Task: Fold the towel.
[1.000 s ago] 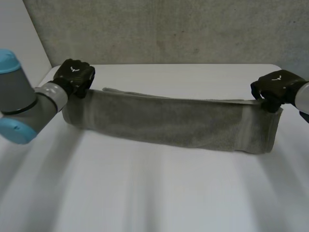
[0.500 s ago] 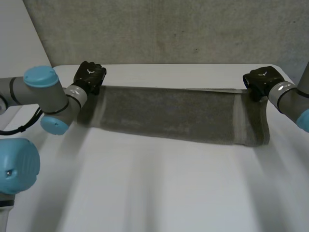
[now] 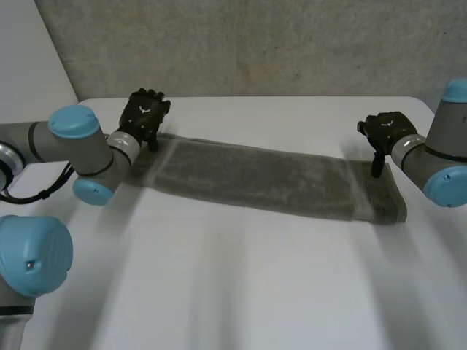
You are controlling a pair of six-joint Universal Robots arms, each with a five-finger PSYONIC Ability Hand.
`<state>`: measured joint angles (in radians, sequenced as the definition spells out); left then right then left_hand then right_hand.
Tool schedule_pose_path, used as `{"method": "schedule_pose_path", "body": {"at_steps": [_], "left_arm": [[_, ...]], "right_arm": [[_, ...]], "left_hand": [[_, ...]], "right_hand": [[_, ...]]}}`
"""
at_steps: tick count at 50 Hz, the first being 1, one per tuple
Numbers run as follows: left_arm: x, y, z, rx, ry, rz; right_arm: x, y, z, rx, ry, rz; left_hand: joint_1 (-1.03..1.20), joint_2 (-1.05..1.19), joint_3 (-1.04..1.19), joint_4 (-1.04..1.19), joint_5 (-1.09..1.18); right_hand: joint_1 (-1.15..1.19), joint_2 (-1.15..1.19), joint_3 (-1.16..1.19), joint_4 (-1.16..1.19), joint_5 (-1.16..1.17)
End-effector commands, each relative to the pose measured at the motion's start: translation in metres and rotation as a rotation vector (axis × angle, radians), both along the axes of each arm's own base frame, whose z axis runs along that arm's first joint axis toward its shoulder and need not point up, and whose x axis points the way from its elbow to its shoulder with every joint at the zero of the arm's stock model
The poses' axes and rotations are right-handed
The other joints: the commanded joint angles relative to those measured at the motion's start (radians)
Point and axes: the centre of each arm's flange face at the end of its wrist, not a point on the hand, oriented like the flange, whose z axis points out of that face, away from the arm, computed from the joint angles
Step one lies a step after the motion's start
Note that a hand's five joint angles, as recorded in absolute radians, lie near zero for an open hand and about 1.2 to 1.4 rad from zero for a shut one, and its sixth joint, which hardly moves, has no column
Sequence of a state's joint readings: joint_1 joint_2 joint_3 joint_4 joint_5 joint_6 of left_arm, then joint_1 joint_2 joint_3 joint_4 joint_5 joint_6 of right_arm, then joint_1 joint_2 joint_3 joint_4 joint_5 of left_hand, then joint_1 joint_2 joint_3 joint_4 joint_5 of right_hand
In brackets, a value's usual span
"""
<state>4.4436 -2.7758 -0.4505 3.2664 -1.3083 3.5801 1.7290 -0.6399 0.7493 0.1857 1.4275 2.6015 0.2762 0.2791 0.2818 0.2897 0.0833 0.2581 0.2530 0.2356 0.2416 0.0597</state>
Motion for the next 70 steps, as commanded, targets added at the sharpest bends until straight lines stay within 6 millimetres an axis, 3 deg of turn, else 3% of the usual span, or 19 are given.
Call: {"method": "schedule_pose_path", "body": {"at_steps": [1, 5, 12, 17, 19, 24, 33, 42, 45, 47, 48, 49, 53, 55, 56, 58, 59, 63, 70], "left_arm": [[-0.008, 0.011, 0.029, -0.027, 0.010, 0.017], [-0.002, 0.022, 0.052, -0.025, 0.015, 0.054], [0.014, 0.051, 0.070, 0.040, 0.008, 0.081], [0.025, 0.083, 0.070, 0.117, 0.000, 0.082], [0.031, 0.101, 0.066, 0.172, 0.007, 0.089], [0.040, 0.123, 0.052, 0.268, 0.021, 0.099], [0.062, 0.137, 0.031, 0.363, 0.011, 0.147], [0.065, 0.139, 0.027, 0.380, 0.008, 0.156], [0.065, 0.138, 0.027, 0.380, 0.009, 0.157], [0.065, 0.138, 0.027, 0.377, 0.009, 0.159], [0.065, 0.138, 0.027, 0.377, 0.009, 0.159], [0.065, 0.138, 0.027, 0.370, 0.011, 0.157], [0.065, 0.136, 0.028, 0.361, 0.014, 0.158], [0.065, 0.136, 0.028, 0.361, 0.014, 0.158], [0.065, 0.136, 0.028, 0.361, 0.014, 0.158], [0.065, 0.137, 0.028, 0.361, 0.014, 0.158], [0.065, 0.137, 0.028, 0.361, 0.014, 0.158], [0.067, 0.136, 0.029, 0.358, 0.016, 0.162], [0.070, 0.135, 0.032, 0.353, 0.019, 0.173]], "right_arm": [[0.003, 0.006, 0.035, -0.048, -0.070, -0.010], [0.001, 0.017, 0.064, -0.082, -0.093, -0.011], [-0.007, 0.050, 0.077, -0.026, -0.072, -0.004], [-0.012, 0.079, 0.061, 0.085, -0.024, 0.019], [-0.015, 0.095, 0.044, 0.151, 0.005, 0.043], [-0.019, 0.109, 0.018, 0.218, 0.015, 0.065], [-0.029, 0.098, -0.020, 0.196, 0.011, 0.033], [-0.032, 0.090, -0.035, 0.207, 0.017, 0.021], [-0.034, 0.088, -0.038, 0.209, 0.019, 0.015], [-0.039, 0.085, -0.039, 0.208, 0.031, 0.007], [-0.039, 0.085, -0.039, 0.208, 0.031, 0.007], [-0.042, 0.084, -0.039, 0.206, 0.039, 0.001], [-0.055, 0.077, -0.037, 0.193, 0.060, -0.028], [-0.080, 0.067, -0.031, 0.173, 0.077, -0.084], [-0.080, 0.067, -0.031, 0.173, 0.077, -0.084], [-0.115, 0.051, -0.016, 0.127, 0.112, -0.154], [-0.115, 0.051, -0.016, 0.127, 0.112, -0.155], [-0.158, 0.027, 0.015, 0.027, 0.197, -0.235], [-0.161, 0.007, 0.067, -0.069, 0.214, -0.238]], "left_hand": [[-0.051, -0.054, -0.057, -0.064, -0.033], [-0.051, -0.054, -0.057, -0.064, -0.033], [-0.048, -0.051, -0.054, -0.062, -0.030], [-0.048, -0.051, -0.054, -0.062, -0.030], [-0.045, -0.048, -0.051, -0.059, -0.027], [-0.036, -0.039, -0.042, -0.050, -0.018], [-0.039, -0.042, -0.045, -0.053, -0.021], [-0.039, -0.042, -0.045, -0.053, -0.021], [-0.039, -0.042, -0.045, -0.053, -0.021], [-0.039, -0.042, -0.045, -0.053, -0.021], [-0.039, -0.042, -0.045, -0.053, -0.021], [-0.039, -0.042, -0.045, -0.053, -0.021], [-0.039, -0.042, -0.045, -0.053, -0.021], [-0.042, -0.045, -0.048, -0.056, -0.024], [-0.042, -0.045, -0.048, -0.056, -0.024], [-0.042, -0.045, -0.048, -0.056, -0.024], [-0.042, -0.045, -0.048, -0.056, -0.024], [-0.039, -0.042, -0.045, -0.053, -0.021], [-0.039, -0.042, -0.045, -0.053, -0.021]], "right_hand": [[-0.084, -0.079, -0.061, -0.067, -0.060], [-0.084, -0.079, -0.061, -0.067, -0.060], [-0.084, -0.079, -0.061, -0.067, -0.060], [-0.084, -0.079, -0.061, -0.067, -0.060], [-0.084, -0.079, -0.061, -0.067, -0.060], [0.032, 0.037, 0.055, 0.049, 0.056], [0.158, 0.164, 0.181, 0.175, 0.182], [0.317, 0.322, 0.340, 0.334, 0.341], [0.473, 0.478, 0.495, 0.489, 0.497], [0.881, 0.887, 0.904, 0.898, 0.905], [0.884, 0.889, 0.906, 0.900, 0.908], [1.078, 1.084, 1.101, 1.095, 1.102], [1.138, 1.143, 1.161, 1.155, 1.162], [1.138, 1.143, 1.161, 1.155, 1.162], [1.138, 1.143, 1.161, 1.155, 1.162], [1.138, 1.143, 1.161, 1.155, 1.162], [1.138, 1.143, 1.161, 1.155, 1.162], [1.138, 1.143, 1.161, 1.155, 1.162], [1.138, 1.143, 1.161, 1.155, 1.162]]}}
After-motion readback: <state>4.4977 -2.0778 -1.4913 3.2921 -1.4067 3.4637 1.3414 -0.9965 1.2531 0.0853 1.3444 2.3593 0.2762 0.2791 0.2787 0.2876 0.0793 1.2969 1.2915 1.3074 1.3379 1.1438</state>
